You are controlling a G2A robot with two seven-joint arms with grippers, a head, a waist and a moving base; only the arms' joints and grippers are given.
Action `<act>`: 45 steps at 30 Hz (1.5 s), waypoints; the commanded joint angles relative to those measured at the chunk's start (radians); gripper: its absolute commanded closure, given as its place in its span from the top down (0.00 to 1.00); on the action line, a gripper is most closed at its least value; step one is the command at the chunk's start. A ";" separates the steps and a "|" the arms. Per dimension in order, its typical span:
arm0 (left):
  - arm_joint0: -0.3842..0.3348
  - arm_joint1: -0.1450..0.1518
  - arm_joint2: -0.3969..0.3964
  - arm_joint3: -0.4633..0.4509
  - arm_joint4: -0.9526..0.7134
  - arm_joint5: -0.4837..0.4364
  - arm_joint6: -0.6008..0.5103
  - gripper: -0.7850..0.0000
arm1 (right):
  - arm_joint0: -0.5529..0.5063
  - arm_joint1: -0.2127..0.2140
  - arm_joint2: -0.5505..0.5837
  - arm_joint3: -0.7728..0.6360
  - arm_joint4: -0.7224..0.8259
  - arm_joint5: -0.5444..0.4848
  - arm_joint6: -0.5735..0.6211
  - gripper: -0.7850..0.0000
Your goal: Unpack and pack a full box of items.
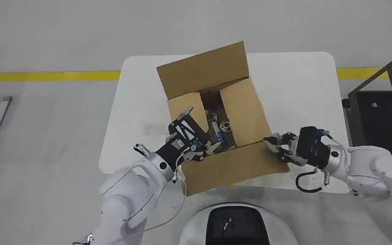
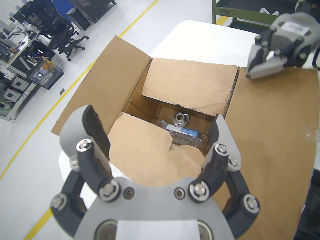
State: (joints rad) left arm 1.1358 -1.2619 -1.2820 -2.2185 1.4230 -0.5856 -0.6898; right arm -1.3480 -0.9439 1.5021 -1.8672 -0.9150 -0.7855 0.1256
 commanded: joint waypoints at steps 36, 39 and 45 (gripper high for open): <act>-0.083 -0.011 0.154 0.179 0.154 0.071 0.005 1.00 | -0.069 -0.029 -0.041 0.083 0.004 0.183 -0.056 0.00; -0.118 -0.015 0.211 0.244 0.262 0.077 -0.026 1.00 | -0.079 -0.027 -0.016 0.070 0.012 0.177 -0.051 0.00; -0.151 -0.017 0.256 0.284 0.452 0.117 -0.024 1.00 | -0.097 -0.027 0.003 0.047 0.012 0.170 -0.054 0.00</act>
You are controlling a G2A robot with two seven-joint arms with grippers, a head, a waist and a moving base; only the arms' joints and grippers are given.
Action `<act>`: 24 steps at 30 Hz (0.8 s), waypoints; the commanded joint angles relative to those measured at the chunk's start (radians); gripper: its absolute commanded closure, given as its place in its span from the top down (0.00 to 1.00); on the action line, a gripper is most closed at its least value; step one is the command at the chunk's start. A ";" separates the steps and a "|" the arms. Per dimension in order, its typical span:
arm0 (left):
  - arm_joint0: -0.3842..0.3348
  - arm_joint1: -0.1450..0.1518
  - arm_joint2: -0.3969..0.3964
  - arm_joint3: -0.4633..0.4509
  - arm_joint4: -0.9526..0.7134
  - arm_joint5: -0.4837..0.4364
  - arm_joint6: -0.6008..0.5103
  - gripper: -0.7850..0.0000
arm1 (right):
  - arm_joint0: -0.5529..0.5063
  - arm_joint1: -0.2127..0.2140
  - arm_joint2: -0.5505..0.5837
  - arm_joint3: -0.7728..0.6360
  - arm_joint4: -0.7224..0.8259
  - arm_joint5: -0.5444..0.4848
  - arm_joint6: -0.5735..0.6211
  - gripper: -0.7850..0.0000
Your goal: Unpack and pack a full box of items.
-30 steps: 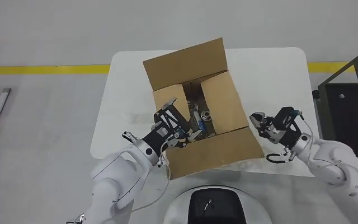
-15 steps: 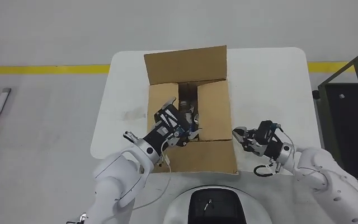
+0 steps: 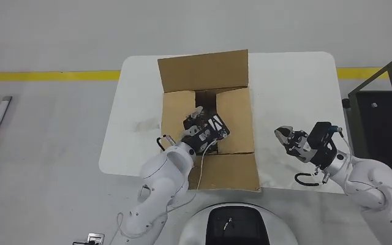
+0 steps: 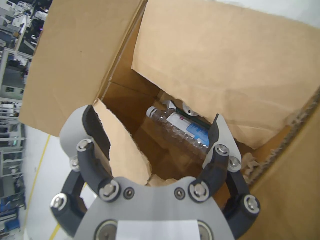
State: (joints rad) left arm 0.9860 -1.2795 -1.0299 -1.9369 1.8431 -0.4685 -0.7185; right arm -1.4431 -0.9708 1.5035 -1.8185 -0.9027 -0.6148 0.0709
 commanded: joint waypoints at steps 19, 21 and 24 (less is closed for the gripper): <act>0.010 0.007 -0.037 0.071 0.252 -0.025 0.004 0.00 | 0.009 -0.005 0.027 -0.067 -0.084 0.058 -0.016 0.00; 0.016 0.006 -0.048 0.059 0.242 -0.023 0.001 0.00 | 0.020 -0.006 0.029 -0.078 -0.065 0.057 -0.020 0.00; 0.025 0.006 -0.063 0.042 0.232 -0.023 0.001 0.00 | 0.052 -0.007 0.020 -0.087 -0.037 0.034 -0.003 0.00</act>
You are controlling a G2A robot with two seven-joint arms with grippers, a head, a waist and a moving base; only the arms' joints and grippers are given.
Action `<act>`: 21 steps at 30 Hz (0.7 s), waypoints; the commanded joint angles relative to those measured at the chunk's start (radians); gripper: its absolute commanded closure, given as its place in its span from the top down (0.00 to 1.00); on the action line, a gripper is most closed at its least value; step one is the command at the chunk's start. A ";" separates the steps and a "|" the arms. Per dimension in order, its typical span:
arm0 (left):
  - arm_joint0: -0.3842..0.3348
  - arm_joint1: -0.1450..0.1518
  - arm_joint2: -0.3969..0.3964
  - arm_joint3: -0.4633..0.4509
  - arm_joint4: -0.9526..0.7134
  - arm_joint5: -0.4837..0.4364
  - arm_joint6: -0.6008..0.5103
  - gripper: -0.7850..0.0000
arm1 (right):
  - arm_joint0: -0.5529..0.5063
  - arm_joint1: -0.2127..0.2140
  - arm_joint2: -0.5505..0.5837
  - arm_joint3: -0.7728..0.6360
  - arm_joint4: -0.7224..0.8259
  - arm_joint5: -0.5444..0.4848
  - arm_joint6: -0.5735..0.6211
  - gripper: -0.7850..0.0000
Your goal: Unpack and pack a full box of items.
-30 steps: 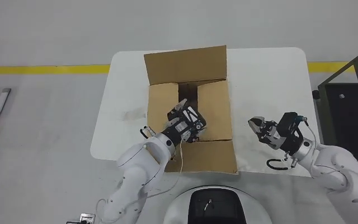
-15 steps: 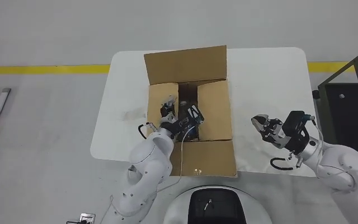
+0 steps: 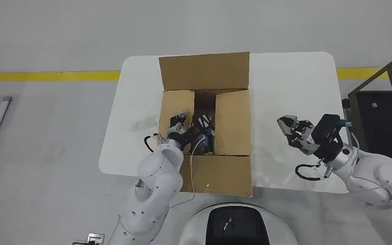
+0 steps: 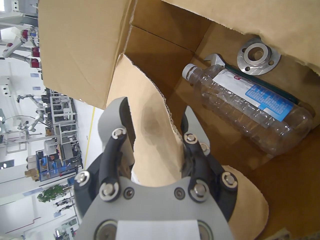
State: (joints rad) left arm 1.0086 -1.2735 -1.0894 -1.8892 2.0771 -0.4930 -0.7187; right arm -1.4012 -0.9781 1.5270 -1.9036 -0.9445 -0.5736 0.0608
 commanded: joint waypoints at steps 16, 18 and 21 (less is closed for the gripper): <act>0.028 -0.021 -0.083 -0.137 -0.311 0.078 -0.081 0.00 | 0.162 -0.010 -0.115 0.018 0.070 -0.056 0.175 0.00; 0.026 -0.023 -0.091 -0.146 -0.332 0.086 -0.088 0.00 | 0.175 -0.009 -0.128 0.031 0.085 -0.068 0.227 0.00; 0.021 -0.023 -0.097 -0.155 -0.342 0.084 -0.096 0.69 | 0.197 -0.009 -0.146 0.047 0.088 -0.079 0.282 0.00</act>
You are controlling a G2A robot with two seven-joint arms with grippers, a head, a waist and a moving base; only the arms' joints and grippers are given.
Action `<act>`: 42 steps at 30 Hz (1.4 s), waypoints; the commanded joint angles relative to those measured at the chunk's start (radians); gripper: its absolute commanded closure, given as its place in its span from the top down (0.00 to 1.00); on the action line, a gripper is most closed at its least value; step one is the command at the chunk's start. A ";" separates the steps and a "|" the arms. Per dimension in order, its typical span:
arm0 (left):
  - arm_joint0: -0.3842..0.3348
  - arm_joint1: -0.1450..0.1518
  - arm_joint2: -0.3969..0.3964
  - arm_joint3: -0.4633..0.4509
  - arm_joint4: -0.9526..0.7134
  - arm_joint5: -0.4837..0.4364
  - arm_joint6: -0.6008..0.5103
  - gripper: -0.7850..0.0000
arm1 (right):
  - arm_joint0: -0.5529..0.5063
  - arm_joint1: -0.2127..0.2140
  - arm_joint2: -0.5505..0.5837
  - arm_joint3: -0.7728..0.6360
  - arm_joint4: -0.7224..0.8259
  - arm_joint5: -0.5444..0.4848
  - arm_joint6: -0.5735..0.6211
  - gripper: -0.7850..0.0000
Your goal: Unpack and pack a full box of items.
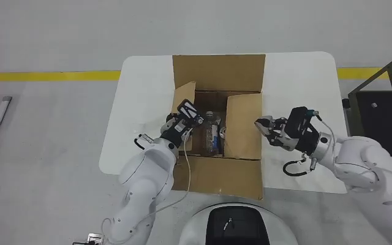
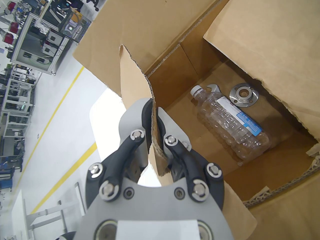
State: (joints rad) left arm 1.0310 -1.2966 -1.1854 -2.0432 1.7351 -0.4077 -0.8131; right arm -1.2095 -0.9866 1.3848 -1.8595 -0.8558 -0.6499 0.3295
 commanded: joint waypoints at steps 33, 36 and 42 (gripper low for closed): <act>0.005 0.038 -0.251 0.134 0.264 -0.034 0.112 1.00 | 0.032 0.001 -0.034 0.036 -0.017 0.005 0.065 0.00; 0.012 0.038 -0.250 0.147 0.270 -0.030 0.117 1.00 | 0.029 0.001 -0.033 0.035 -0.019 0.004 0.066 0.00; 0.016 0.037 -0.247 0.134 0.258 -0.018 0.124 1.00 | 0.027 0.001 -0.026 0.028 -0.004 0.012 0.048 0.00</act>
State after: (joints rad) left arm 1.0473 -1.2591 -1.4335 -1.8998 1.9961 -0.4262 -0.6958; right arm -1.1826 -0.9855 1.3561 -1.8287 -0.8654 -0.6408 0.3873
